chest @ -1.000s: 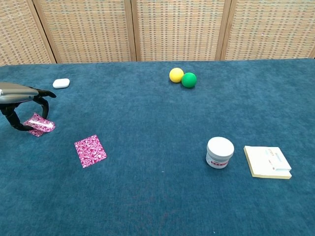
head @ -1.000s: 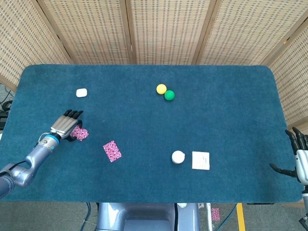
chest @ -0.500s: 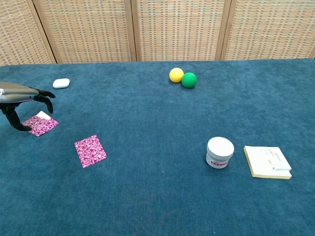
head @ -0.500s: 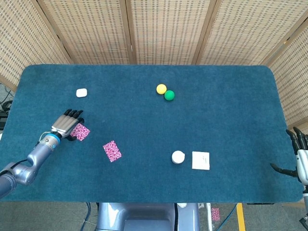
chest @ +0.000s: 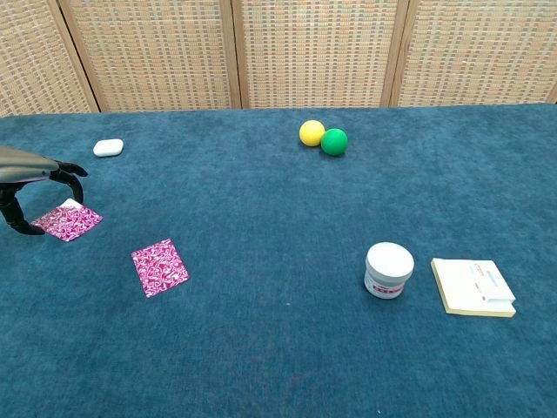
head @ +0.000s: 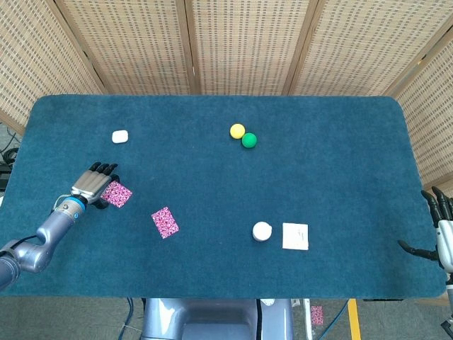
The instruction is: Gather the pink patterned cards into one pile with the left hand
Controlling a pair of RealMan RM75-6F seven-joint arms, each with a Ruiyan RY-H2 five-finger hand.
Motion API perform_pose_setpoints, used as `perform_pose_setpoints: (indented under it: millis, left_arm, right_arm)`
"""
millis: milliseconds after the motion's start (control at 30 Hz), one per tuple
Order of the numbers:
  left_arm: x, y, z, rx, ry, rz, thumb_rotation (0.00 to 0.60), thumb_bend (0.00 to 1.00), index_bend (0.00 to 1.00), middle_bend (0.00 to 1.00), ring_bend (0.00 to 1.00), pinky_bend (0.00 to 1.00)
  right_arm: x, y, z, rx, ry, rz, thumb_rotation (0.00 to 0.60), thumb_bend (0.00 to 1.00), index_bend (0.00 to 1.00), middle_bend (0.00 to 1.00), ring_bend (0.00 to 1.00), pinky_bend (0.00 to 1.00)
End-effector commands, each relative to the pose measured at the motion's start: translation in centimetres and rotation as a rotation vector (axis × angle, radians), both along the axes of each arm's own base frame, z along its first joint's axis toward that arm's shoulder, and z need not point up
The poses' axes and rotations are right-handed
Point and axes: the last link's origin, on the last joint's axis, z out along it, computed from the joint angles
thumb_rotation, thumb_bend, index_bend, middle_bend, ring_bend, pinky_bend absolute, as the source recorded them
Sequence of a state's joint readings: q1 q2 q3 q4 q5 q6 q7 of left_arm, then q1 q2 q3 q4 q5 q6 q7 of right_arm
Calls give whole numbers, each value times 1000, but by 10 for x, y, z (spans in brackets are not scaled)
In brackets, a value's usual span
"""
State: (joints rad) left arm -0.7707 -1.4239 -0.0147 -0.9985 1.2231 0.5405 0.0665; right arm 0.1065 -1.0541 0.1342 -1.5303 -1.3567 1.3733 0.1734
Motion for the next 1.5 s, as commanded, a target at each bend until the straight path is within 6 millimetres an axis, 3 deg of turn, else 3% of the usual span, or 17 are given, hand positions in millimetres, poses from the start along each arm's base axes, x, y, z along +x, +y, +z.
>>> perform_pose_setpoints:
  millis: [33,333,500,700,900,1133,1500]
  left_arm:
    - [0,-1,3,4,4,0,600,276,241,0,0,0]
    - [10,1,21,69,-37,-20,600,269,225,0,0,0]
    - [43,-4,25,115,-166,-147,600,262,224,0,0,0]
    - [88,-28,7,11,-264,-341,600,259,223,0,0,0]
    - [112,-52,-17,-119,-304,-444,600,254,236,0,0,0]
    - [117,-66,-32,-212,-257,-509,600,255,257,0,0,0]
    - [100,-68,-52,-233,-179,-536,600,250,257,0,0,0]
  right_arm:
    - [0,0,0,-1,-1,1,600,0,0,0,0,0]
    - [2,2,2,-5,-9,8,600,0,0,0,0,0]
    - [2,2,3,-5,-12,10,600,0,0,0,0,0]
    - [2,2,3,-7,-15,9,600,0,0,0,0,0]
    - [1,1,5,-10,-19,4,600,0,0,0,0,0]
    - [0,0,3,-1,-19,2,600,0,0,0,0,0]
    - [1,0,3,-1,-16,1,600,0,0,0,0,0]
